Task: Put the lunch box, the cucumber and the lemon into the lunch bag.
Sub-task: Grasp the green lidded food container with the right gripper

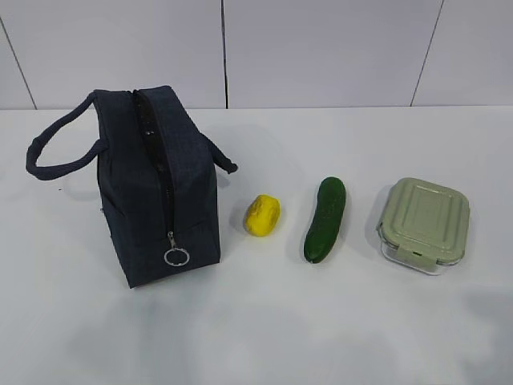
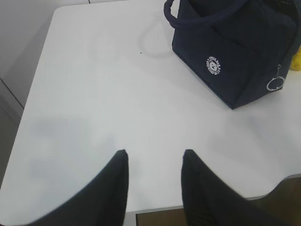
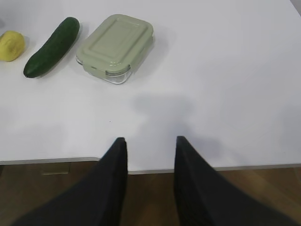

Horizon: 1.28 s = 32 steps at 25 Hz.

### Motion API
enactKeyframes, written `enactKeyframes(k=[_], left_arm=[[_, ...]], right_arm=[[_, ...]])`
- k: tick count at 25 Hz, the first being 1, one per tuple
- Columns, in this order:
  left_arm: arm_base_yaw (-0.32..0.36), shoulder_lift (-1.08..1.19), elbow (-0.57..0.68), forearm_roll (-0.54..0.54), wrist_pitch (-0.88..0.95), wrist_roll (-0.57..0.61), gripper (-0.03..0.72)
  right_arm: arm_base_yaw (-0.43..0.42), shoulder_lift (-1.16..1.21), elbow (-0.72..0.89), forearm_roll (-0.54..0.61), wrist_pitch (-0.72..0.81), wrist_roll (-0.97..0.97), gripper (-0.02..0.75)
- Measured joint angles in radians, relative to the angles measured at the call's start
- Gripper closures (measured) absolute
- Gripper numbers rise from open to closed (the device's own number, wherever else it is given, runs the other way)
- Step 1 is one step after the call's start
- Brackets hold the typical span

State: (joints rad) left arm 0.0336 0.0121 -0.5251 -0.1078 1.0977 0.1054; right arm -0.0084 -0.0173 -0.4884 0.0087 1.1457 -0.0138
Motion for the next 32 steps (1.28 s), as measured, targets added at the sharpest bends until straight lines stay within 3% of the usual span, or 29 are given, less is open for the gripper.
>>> enactKeyframes(k=[32], left_arm=[[0.0,0.0,0.0,0.0,0.0,0.0,0.446]], right_arm=[[0.0,0.0,0.0,0.0,0.0,0.0,0.481]])
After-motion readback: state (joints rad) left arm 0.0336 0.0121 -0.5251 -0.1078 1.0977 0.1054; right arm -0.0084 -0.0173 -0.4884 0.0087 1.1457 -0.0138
